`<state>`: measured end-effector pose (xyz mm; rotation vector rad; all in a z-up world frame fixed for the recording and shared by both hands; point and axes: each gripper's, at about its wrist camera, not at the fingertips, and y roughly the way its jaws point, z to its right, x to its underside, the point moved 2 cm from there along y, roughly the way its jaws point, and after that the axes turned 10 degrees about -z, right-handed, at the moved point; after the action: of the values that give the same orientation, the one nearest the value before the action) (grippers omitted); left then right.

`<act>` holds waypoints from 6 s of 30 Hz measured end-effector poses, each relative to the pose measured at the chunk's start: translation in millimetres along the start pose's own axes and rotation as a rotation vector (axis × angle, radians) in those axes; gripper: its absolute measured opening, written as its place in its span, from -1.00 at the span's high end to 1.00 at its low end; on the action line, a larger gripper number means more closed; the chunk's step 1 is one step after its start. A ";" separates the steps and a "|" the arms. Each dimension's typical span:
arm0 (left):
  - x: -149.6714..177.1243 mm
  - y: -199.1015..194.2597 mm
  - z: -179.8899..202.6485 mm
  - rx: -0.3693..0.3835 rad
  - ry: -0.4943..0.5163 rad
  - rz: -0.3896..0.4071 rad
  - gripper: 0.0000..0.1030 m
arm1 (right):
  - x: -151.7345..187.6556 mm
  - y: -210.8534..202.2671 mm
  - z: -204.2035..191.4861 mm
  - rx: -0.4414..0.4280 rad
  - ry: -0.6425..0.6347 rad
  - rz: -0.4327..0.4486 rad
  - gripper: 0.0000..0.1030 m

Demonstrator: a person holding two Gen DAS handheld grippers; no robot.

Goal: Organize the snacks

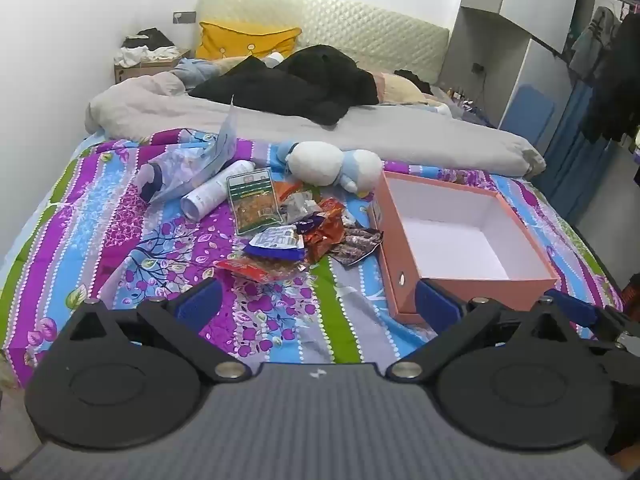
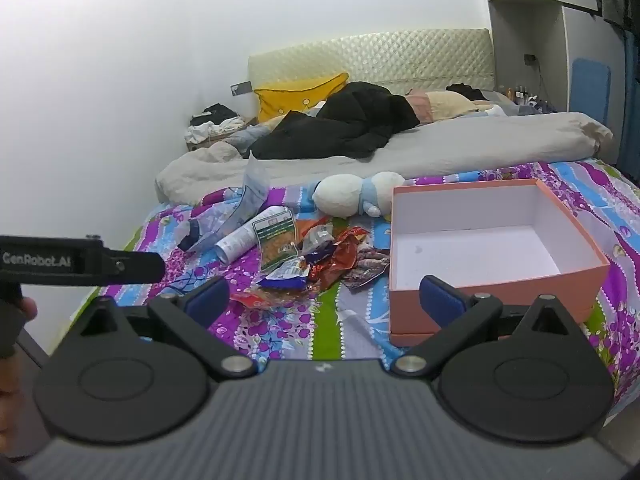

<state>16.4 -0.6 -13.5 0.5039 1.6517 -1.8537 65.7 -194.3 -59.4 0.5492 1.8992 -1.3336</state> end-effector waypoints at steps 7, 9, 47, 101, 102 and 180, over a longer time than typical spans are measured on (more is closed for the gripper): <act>4.7 -4.4 -8.7 0.034 -0.028 0.014 -1.00 | 2.4 -3.4 -2.4 0.019 0.005 0.012 -1.00; 6.2 -6.1 -10.5 0.038 -0.031 0.014 -1.00 | 2.0 -7.4 -1.7 0.017 0.016 0.022 -1.00; 7.2 9.6 -10.3 -0.027 -0.004 -0.044 -1.00 | 1.7 -2.6 -1.7 0.032 0.013 -0.003 -1.00; -114.8 -48.8 27.2 0.124 0.065 -0.270 -1.00 | -47.6 76.9 2.3 0.035 -0.062 -0.125 -1.00; -117.8 -50.1 27.5 0.132 0.059 -0.284 -1.00 | -48.6 78.5 2.8 0.036 -0.060 -0.127 -1.00; -167.9 444.1 -104.6 0.163 0.058 -0.608 -0.96 | -49.4 392.9 2.4 0.014 -0.071 -0.343 -0.60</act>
<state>421.4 111.9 -257.8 0.1176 1.8366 -2.4390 373.1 -48.5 -261.9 0.1828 1.9874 -1.5591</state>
